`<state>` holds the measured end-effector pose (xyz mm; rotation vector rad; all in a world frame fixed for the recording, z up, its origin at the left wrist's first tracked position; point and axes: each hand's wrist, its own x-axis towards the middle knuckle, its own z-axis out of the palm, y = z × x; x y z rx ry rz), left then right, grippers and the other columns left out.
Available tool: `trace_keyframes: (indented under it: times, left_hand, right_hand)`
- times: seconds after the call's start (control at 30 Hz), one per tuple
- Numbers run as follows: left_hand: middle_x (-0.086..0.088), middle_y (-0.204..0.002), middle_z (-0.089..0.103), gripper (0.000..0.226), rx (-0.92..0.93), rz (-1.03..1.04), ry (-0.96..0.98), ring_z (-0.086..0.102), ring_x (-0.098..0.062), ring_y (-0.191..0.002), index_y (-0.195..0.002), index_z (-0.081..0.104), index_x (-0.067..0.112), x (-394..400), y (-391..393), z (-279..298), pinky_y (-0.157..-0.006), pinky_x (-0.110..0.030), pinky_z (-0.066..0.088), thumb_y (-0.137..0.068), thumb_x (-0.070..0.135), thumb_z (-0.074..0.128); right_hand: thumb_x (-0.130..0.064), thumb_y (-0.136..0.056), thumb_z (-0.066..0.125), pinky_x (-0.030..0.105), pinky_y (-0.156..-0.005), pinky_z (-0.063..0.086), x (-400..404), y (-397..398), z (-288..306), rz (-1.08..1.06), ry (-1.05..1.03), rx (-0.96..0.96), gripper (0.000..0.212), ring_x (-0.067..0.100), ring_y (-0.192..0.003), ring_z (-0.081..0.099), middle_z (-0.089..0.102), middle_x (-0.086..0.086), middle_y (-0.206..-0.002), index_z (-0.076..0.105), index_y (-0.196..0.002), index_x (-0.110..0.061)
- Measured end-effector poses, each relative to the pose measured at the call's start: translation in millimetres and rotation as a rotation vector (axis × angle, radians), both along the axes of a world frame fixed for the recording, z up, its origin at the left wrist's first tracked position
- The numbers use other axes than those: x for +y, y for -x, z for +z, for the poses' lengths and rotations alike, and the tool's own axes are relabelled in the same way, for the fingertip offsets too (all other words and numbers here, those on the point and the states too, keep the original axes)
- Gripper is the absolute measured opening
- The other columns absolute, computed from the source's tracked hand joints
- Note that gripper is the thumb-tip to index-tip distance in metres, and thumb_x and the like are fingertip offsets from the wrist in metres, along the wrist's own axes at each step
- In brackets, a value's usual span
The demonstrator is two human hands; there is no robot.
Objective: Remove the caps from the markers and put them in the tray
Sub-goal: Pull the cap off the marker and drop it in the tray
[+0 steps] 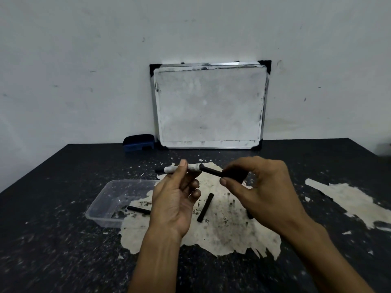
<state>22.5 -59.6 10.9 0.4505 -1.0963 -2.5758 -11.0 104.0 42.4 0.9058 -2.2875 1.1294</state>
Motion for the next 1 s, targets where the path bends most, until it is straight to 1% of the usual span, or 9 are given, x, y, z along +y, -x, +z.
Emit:
trace_keyframes:
  times: [0.23,0.3,0.37,0.47,0.57,0.67,0.77,0.87,1.0]
  left_hand:
    - [-0.009,-0.085,0.068,0.029,0.02,0.049,0.144,0.056,-0.01,-0.055,-0.096,0.066,0.011,0,-4,4,-0.049,-0.023,0.043,-0.074,0.026,0.075]
    - [-0.009,-0.082,0.071,0.034,0.026,0.063,0.216,0.054,-0.01,-0.054,-0.101,0.065,0.009,3,-4,5,-0.051,-0.024,0.041,-0.072,0.026,0.075]
    - [-0.006,-0.076,0.073,0.027,0.036,0.042,0.241,0.053,-0.01,-0.054,-0.099,0.065,0.009,10,-6,8,-0.053,-0.025,0.039,-0.077,0.023,0.074]
    - [-0.003,-0.069,0.069,0.012,0.004,-0.038,0.066,0.051,-0.01,-0.052,-0.084,0.066,0.013,22,-3,9,-0.05,-0.024,0.037,-0.084,0.023,0.071]
    - [-0.001,-0.06,0.066,0.017,-0.036,-0.146,-0.221,0.049,-0.008,-0.048,-0.075,0.067,0.012,31,1,13,-0.055,-0.022,0.035,-0.085,0.026,0.07]
    - [-0.003,-0.06,0.066,0.022,-0.023,-0.213,-0.436,0.05,-0.01,-0.062,-0.067,0.072,0.008,36,5,14,-0.069,-0.023,0.037,-0.08,0.025,0.072]
    - [-0.004,-0.063,0.067,0.021,-0.007,-0.243,-0.477,0.051,-0.01,-0.064,-0.066,0.072,0.006,40,7,16,-0.07,-0.021,0.037,-0.077,0.025,0.073]
    - [-0.003,-0.063,0.069,0.019,0.001,-0.239,-0.451,0.054,-0.008,-0.048,-0.072,0.07,0.007,42,6,17,-0.065,-0.02,0.037,-0.079,0.025,0.071]
    - [-0.001,-0.074,0.073,0.022,-0.014,-0.229,-0.373,0.048,-0.006,-0.042,-0.071,0.072,0.011,36,6,13,-0.044,-0.018,0.035,-0.083,0.029,0.069]
  right_hand:
    - [-0.023,-0.074,0.08,0.04,-0.068,0.056,2,-5,10,-0.01,-0.027,0.03,0.011,0.009,-0.075,0.064,0.071,-0.011,-0.076,0.078,-0.085,-0.023]
    - [-0.022,-0.073,0.081,0.042,-0.066,0.056,0,-5,14,-0.014,-0.05,0.061,0.012,0.012,-0.074,0.064,0.072,-0.009,-0.075,0.079,-0.085,-0.023]
    - [-0.022,-0.073,0.082,0.041,-0.066,0.056,-3,-7,18,-0.012,-0.069,0.089,0.015,0.012,-0.074,0.065,0.072,-0.008,-0.076,0.079,-0.087,-0.023]
    - [-0.021,-0.071,0.084,0.034,-0.072,0.058,-10,-7,20,-0.001,-0.005,0.117,0.025,0.008,-0.077,0.068,0.075,-0.007,-0.081,0.077,-0.095,-0.021]
    - [-0.022,-0.07,0.085,0.012,-0.08,0.051,-11,-9,20,0.011,0.114,0.102,0.043,0.001,-0.084,0.067,0.074,-0.008,-0.089,0.071,-0.111,-0.02]
    - [-0.021,-0.071,0.085,0.015,-0.08,0.051,-8,-9,18,-0.004,0.155,0.182,0.047,0.003,-0.088,0.065,0.071,-0.005,-0.097,0.069,-0.115,-0.017]
    - [-0.02,-0.075,0.083,0.022,-0.075,0.052,-5,-8,13,-0.025,0.164,0.248,0.033,0.009,-0.088,0.064,0.068,0.0,-0.095,0.073,-0.106,-0.015]
    - [-0.021,-0.076,0.082,0.02,-0.074,0.051,-3,-4,8,-0.025,0.145,0.227,0.024,0.011,-0.088,0.064,0.067,0.0,-0.095,0.076,-0.099,-0.015]
    - [-0.017,-0.079,0.078,0.016,-0.069,0.05,8,5,-5,-0.114,0.224,0.109,0.015,0.004,-0.078,0.064,0.07,-0.003,-0.086,0.075,-0.095,-0.015]
